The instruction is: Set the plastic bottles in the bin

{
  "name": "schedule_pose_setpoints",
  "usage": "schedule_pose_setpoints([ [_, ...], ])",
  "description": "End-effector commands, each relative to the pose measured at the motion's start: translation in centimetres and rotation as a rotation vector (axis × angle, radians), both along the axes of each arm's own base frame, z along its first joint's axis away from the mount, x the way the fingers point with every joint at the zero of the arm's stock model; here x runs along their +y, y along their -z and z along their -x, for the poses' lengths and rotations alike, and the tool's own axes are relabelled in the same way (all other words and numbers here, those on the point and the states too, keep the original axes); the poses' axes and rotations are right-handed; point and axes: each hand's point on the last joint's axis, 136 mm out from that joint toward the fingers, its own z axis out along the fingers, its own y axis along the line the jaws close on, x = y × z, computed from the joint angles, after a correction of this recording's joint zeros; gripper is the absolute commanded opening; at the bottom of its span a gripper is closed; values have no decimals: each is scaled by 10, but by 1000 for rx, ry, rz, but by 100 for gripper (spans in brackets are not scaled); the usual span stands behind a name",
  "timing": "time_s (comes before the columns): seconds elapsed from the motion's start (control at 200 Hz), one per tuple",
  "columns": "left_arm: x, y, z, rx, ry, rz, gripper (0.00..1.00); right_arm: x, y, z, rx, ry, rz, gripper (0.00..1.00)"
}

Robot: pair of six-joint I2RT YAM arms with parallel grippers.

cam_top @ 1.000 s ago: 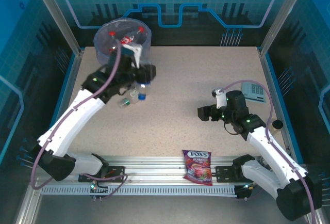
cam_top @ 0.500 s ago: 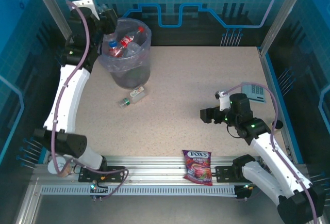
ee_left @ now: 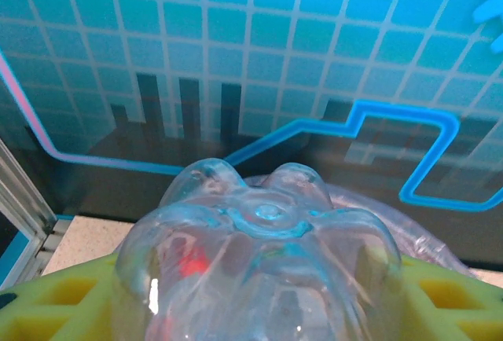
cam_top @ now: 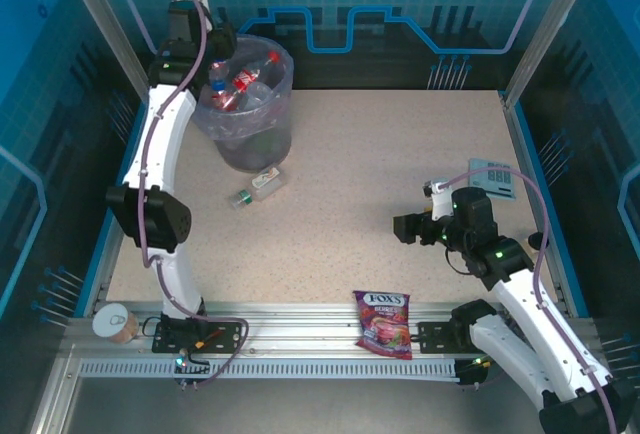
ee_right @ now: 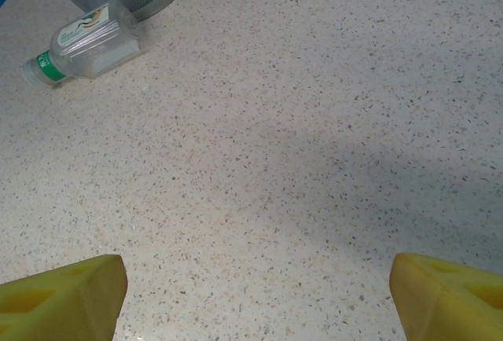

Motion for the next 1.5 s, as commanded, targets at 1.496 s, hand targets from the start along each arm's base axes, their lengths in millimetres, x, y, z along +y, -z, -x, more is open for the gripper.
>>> schedule_pose_setpoints([
  [1.496, -42, 127, 259, 419, 127, 112, 93, 21, -21, -62, -51, -45, -3, 88],
])
